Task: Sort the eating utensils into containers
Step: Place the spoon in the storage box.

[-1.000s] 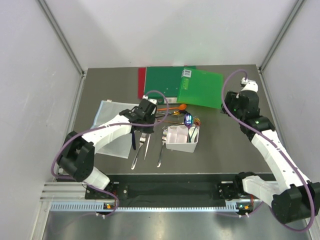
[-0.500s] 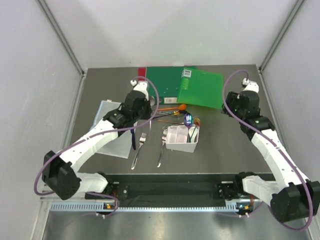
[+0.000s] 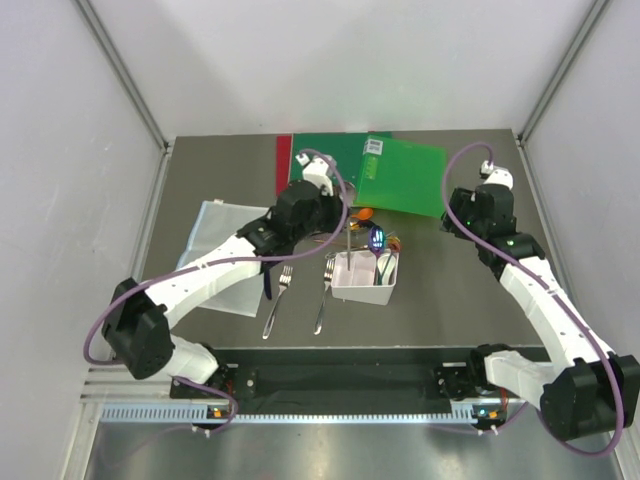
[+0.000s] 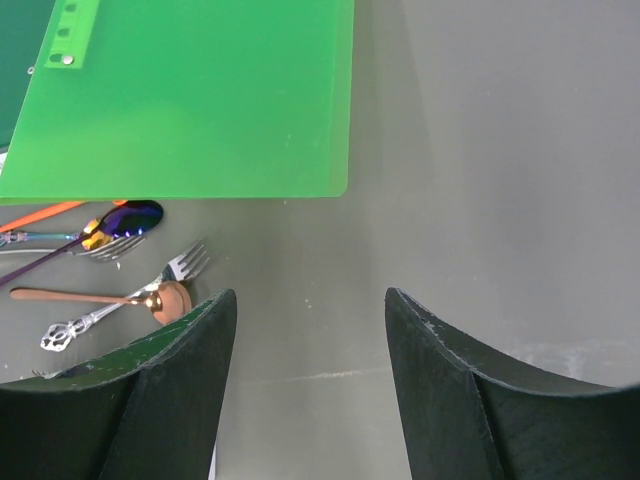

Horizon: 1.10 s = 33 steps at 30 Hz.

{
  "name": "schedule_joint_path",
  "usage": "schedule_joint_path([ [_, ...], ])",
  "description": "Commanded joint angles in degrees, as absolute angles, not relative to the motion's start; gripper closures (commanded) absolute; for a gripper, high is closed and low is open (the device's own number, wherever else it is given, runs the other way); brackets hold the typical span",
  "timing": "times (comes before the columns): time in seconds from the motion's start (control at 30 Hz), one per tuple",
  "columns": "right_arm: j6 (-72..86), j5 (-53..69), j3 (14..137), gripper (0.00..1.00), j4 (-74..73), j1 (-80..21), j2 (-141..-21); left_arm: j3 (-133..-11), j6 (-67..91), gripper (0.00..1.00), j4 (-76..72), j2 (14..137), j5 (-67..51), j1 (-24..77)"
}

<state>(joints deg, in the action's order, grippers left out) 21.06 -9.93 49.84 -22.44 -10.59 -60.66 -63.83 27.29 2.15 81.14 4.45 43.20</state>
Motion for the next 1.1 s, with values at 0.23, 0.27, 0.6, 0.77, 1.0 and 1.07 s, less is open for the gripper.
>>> schedule_joint_path([
  [0.23,20.9,-9.8,49.6,0.39,-21.5,-9.5,-60.6,-70.2,26.0,1.0,-6.5,83.1,5.2,50.8],
  [0.27,20.9,-9.8,49.5,0.39,-21.4,-9.4,-60.6,-70.7,26.0,1.0,-5.9,83.3,5.1,51.2],
  [0.6,20.9,-9.1,48.4,0.39,-20.8,-9.2,-60.9,-68.1,25.4,1.0,-11.2,87.1,6.0,53.1],
  [0.77,20.6,-9.1,48.3,0.39,-20.9,-9.0,-61.0,-69.1,25.1,1.0,-11.2,89.6,6.9,54.8],
  [1.0,20.8,-8.3,48.1,0.39,-20.5,-8.8,-61.4,-65.7,24.9,1.0,-11.9,89.5,8.3,55.6],
  [1.07,20.8,-8.1,48.2,0.39,-20.4,-8.7,-61.6,-65.2,25.0,1.0,-12.0,89.1,8.7,55.8],
])
